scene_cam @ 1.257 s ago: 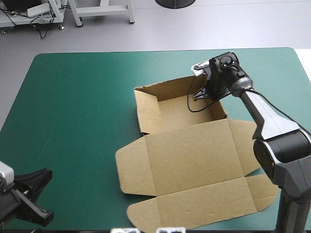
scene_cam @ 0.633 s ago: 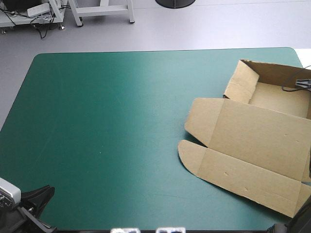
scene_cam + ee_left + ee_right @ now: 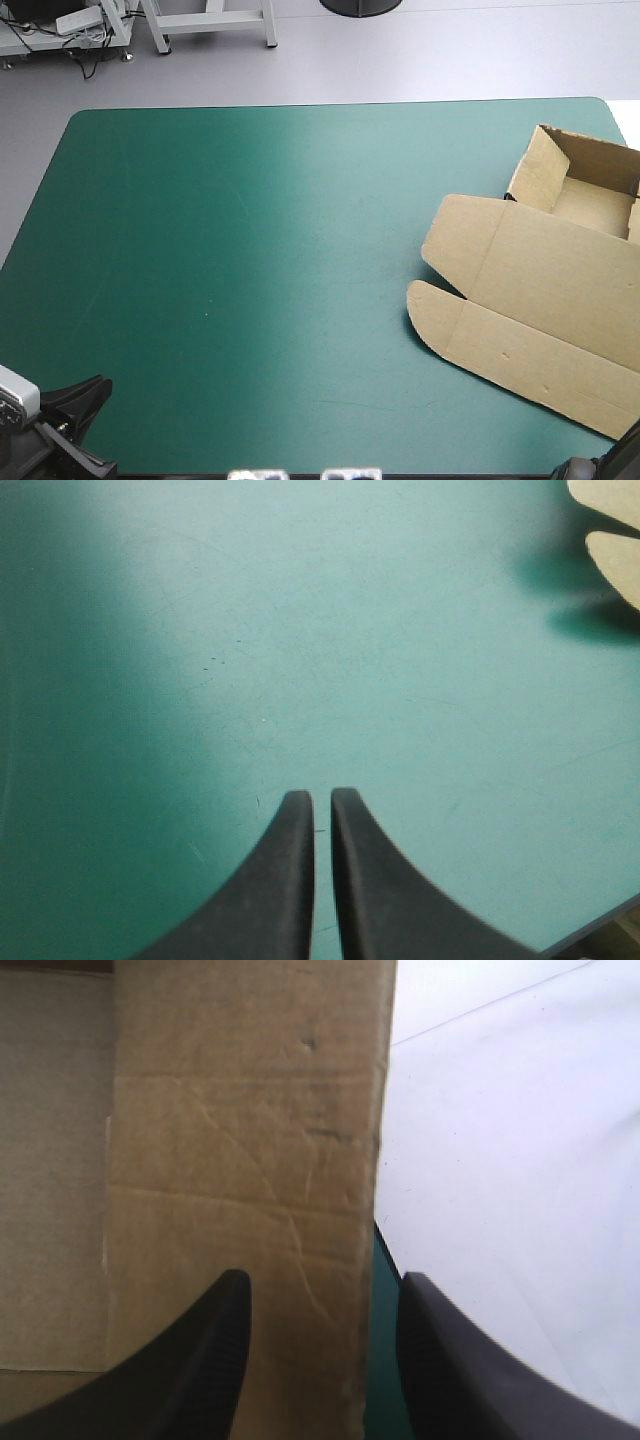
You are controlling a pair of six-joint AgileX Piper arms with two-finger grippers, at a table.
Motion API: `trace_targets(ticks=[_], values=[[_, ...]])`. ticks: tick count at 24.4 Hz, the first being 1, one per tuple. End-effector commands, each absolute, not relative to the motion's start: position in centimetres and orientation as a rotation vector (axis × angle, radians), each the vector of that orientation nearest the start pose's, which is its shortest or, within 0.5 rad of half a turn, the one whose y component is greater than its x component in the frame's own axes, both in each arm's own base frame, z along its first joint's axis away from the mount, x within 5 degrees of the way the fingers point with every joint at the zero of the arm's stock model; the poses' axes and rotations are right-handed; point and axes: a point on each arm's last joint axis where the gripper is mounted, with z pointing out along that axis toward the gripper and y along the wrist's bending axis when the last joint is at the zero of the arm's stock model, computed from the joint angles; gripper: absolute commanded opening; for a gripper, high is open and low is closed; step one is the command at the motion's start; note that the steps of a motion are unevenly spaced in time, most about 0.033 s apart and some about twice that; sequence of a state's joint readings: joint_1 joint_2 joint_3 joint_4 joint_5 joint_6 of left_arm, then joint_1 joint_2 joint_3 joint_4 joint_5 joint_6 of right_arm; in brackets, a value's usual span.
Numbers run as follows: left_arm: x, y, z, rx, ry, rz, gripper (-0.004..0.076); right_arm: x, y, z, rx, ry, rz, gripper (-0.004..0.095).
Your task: Fold the box
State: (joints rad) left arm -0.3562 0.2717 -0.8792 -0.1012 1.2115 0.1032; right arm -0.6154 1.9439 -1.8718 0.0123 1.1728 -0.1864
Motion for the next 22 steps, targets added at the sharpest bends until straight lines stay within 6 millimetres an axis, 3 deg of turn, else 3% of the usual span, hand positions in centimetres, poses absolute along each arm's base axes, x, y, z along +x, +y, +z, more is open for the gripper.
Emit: trace_targets(ticks=[1, 4, 6, 8, 9, 14, 18, 22], values=[[-0.2, -0.9, 38.0, 0.471, 1.962, -0.299, 0.0041, 33.9, -23.8, 34.8, 0.566, 2.611, -0.222, 0.0465], [-0.1, -0.6, 38.0, 0.466, 1.965, -0.253, 0.0041, 32.9, -22.5, 37.1, 0.561, 2.572, -0.168, 0.0421], [-0.1, -0.5, 38.0, 0.47, 1.963, -0.23, 0.0041, 31.3, -21.1, 40.3, 0.539, 2.481, -0.182, 0.039], [0.0, -0.3, 38.0, 0.465, 1.963, -0.197, 0.0041, 29.2, -18.7, 44.3, 0.504, 2.343, -0.121, 0.0331], [0.1, -0.1, 38.0, 0.462, 1.963, -0.177, 0.0041, 28.1, -17.1, 46.3, 0.478, 2.258, -0.052, 0.0254], [0.4, 0.0, 37.5, 0.487, 1.972, -0.125, 0.0041, 24.0, -11.6, 51.9, 0.321, 2.052, 0.076, 0.0049], [1.0, -0.3, 36.2, 0.565, 2.001, -0.092, 0.0041, 20.9, -7.1, 52.9, 0.189, 2.027, 0.081, 0.0023], [1.8, -0.8, 34.9, 0.584, 1.998, -0.104, 0.0041, 17.1, -3.2, 50.6, 0.039, 2.077, 0.019, 0.0023]])
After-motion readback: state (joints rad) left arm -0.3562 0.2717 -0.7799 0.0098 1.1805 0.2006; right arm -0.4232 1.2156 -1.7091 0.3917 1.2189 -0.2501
